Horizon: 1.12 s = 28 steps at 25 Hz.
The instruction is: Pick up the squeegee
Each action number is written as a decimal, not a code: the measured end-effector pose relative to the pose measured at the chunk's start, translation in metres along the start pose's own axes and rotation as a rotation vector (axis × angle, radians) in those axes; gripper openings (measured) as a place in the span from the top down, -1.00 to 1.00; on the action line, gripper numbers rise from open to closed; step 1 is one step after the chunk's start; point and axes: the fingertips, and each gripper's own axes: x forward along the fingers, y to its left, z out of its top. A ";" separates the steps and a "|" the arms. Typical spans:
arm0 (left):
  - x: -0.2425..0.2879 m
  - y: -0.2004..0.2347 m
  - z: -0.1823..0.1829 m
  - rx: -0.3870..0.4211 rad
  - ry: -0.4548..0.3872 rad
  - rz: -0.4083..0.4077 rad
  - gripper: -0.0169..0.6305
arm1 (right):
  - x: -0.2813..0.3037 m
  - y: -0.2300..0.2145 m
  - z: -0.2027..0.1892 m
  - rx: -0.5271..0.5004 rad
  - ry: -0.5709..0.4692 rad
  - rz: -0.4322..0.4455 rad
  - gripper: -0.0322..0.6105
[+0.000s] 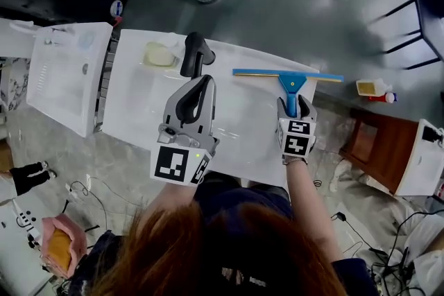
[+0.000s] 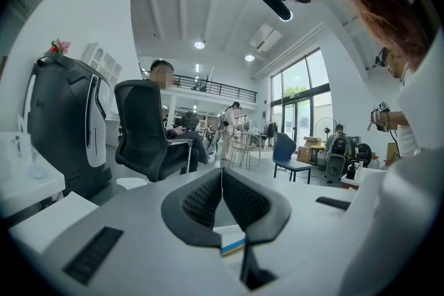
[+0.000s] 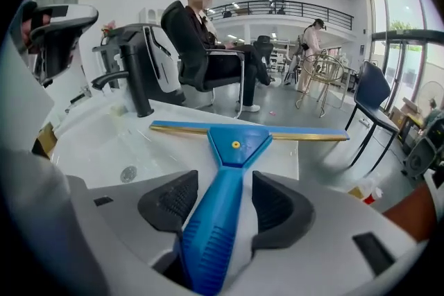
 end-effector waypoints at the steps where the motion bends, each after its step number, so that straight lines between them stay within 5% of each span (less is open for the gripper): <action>1: -0.001 0.001 -0.001 -0.002 0.001 0.004 0.88 | 0.001 0.001 0.000 -0.010 0.006 0.000 0.09; 9: -0.007 0.009 0.001 -0.002 -0.007 0.032 0.88 | -0.001 0.000 0.002 0.029 -0.019 -0.019 0.40; 16: -0.010 0.009 0.008 0.001 -0.021 0.043 0.88 | -0.006 -0.002 0.007 0.090 -0.036 0.033 0.40; 28: -0.030 -0.006 0.045 0.034 -0.094 0.066 0.89 | -0.094 -0.021 0.095 0.075 -0.352 0.031 0.40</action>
